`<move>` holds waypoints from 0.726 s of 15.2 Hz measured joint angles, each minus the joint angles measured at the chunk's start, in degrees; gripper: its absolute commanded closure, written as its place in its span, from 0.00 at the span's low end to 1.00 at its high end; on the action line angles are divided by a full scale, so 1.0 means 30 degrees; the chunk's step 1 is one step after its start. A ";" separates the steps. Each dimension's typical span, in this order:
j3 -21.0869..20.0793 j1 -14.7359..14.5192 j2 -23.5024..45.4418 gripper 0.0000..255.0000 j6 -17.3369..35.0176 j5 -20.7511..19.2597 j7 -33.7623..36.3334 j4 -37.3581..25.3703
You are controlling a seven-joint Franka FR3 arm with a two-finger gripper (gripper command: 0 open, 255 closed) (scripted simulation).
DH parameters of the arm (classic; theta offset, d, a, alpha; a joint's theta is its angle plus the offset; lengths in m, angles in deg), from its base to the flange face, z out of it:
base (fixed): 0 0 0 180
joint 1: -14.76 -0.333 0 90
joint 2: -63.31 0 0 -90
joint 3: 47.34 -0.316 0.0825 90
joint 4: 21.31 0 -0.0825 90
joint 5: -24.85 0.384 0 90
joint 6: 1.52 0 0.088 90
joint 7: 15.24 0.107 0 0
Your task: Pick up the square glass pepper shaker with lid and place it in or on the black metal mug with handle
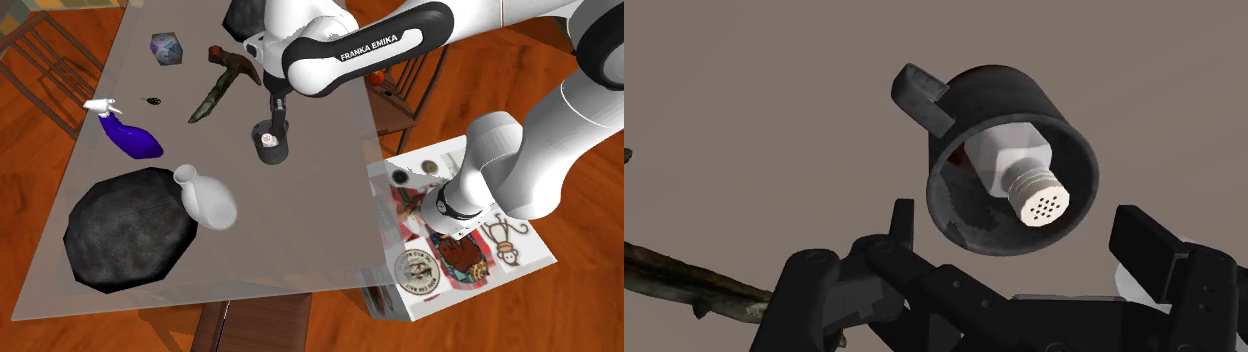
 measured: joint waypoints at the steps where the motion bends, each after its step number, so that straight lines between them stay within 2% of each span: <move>1: 0.0000 0.0000 0.0000 0.00 0.0000 0.0000 0.0000 0.0000; 6: -0.0134 0.0138 -0.1293 0.00 -0.2013 -0.0851 0.0601 -0.0902; 11: -0.0167 0.0168 -0.1511 0.00 -0.2270 -0.0992 0.0696 -0.0949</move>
